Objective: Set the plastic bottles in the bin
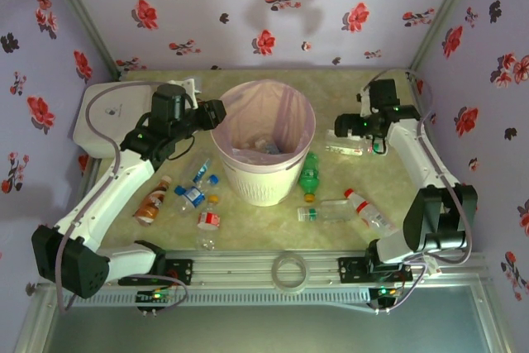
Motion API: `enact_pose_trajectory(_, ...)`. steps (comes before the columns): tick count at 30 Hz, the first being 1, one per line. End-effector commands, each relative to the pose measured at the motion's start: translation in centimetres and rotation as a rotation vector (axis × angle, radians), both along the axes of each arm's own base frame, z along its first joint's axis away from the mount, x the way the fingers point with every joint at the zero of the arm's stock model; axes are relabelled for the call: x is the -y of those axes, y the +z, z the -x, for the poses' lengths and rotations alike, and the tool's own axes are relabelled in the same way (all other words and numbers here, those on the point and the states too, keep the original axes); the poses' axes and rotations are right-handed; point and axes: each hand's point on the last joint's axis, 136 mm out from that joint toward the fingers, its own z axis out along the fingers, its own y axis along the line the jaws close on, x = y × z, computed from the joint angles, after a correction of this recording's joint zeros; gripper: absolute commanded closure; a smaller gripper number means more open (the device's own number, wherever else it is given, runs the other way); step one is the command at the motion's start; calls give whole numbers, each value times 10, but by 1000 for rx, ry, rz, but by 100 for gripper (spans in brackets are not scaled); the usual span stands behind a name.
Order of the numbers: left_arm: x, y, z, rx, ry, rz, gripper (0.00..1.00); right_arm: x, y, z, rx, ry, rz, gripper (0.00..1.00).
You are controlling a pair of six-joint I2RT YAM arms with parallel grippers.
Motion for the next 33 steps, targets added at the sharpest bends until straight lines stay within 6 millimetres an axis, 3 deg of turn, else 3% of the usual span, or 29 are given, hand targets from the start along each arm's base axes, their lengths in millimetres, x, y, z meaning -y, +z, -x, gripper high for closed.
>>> enact_pose_trajectory(1,-3,-27,-1,-75,6,-43,61,11,-22,28,-82,390,244,1)
enact_pose_trajectory(9,7,-25,-5,-93,-33,-32,61,7,-36,4,-52,760,373,1)
enact_pose_trajectory(19,4,-14,0,-71,-27,-12,61,11,-75,-28,-136,861,396,1)
enact_pose_trajectory(27,3,-11,2,-63,-24,-3,61,8,-120,-35,-185,874,359,1)
enact_pose_trajectory(33,-3,-6,7,-52,-13,9,61,0,-135,-39,-196,839,316,4)
